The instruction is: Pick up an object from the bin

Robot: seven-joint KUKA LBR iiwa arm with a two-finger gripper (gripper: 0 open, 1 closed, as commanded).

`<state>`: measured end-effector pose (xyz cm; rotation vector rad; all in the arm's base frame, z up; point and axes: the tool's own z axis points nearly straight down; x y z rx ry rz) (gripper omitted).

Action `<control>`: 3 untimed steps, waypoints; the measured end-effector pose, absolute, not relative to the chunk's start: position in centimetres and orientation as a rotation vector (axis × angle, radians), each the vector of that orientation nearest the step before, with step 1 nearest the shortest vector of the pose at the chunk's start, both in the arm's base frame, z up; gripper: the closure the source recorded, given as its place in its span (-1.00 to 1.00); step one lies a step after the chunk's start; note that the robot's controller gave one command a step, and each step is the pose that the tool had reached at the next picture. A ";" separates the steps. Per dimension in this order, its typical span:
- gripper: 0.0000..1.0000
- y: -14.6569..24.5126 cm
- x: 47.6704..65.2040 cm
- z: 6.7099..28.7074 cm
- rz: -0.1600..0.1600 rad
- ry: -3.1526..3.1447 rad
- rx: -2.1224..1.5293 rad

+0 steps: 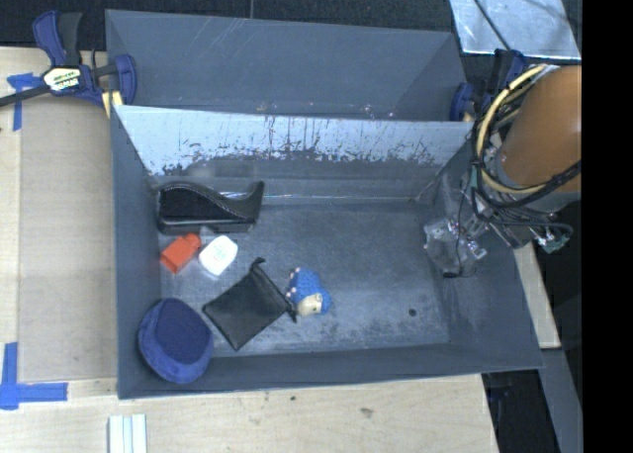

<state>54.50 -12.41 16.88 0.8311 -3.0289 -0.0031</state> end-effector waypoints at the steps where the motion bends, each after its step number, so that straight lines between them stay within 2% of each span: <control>1: 1.00 -7.4 50.7 16.6 -0.005 -2.961 1.049; 2: -1.00 -7.6 50.7 16.6 0.000 -2.964 1.046; 3: -1.00 4.9 53.4 12.1 -0.007 -2.979 1.008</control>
Offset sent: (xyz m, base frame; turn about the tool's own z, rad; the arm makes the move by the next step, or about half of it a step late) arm -0.0381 0.0478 -0.0028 -0.1437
